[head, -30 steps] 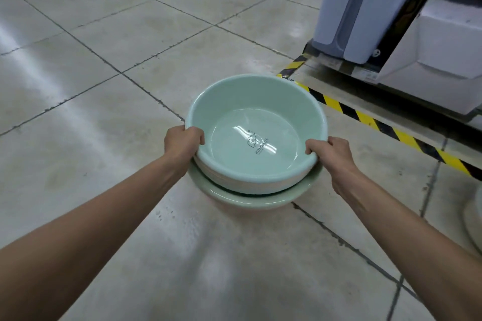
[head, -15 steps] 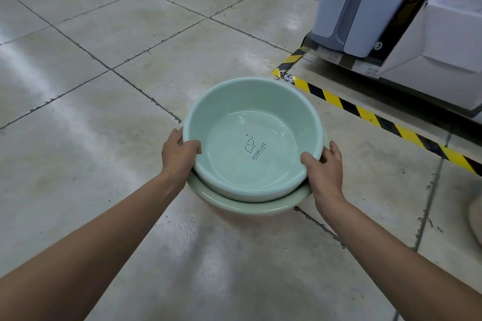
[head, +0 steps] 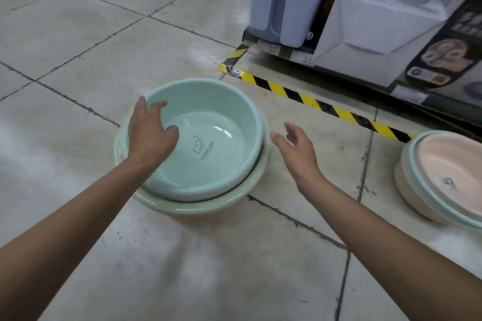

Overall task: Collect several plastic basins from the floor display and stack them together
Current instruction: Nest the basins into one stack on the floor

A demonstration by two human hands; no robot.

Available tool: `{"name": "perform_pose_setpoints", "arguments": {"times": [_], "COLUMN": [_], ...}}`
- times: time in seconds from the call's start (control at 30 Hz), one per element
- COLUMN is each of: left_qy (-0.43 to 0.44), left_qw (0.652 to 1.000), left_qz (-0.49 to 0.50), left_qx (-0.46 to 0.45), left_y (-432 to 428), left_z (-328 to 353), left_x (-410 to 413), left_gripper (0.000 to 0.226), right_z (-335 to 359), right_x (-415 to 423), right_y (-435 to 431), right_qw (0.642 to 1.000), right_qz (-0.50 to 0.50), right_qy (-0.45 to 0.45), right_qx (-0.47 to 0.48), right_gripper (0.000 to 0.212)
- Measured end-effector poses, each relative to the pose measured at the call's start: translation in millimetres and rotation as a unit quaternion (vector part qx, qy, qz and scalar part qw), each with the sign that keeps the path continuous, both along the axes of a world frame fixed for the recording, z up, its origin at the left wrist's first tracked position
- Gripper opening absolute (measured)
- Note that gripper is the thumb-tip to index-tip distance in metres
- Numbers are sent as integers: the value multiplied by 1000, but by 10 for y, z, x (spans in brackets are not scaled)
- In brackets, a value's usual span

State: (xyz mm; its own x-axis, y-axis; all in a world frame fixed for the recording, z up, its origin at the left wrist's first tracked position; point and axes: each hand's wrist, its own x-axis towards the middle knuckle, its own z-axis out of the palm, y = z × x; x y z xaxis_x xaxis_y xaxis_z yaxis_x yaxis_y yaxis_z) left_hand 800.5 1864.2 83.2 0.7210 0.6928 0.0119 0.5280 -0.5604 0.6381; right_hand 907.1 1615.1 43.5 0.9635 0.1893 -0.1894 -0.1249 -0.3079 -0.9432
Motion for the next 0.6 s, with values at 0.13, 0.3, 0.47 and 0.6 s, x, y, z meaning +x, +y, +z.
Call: {"name": "perform_pose_setpoints", "arguments": {"times": [0.13, 0.3, 0.47, 0.6], "left_qy": [-35, -13, 32, 63], "left_qw": [988, 954, 920, 908], "left_qz": [-127, -255, -331, -272], "left_qx": [-78, -155, -208, -313], "left_y": [-624, -1746, -2806, -3507], "left_z": [279, 457, 405, 69], "left_x": [523, 1229, 1799, 2130], "left_gripper": [41, 32, 22, 31], "right_z": [259, 480, 334, 4], "right_x": [163, 358, 495, 569], "right_y": [-849, -2187, -3408, -4007], "right_qw": [997, 967, 921, 911], "right_qz": [-44, -217, -369, -399], "right_qy": [-48, -107, -79, -8], "right_qx": [-40, -80, -94, -107], "right_gripper": [50, 29, 32, 50]}}
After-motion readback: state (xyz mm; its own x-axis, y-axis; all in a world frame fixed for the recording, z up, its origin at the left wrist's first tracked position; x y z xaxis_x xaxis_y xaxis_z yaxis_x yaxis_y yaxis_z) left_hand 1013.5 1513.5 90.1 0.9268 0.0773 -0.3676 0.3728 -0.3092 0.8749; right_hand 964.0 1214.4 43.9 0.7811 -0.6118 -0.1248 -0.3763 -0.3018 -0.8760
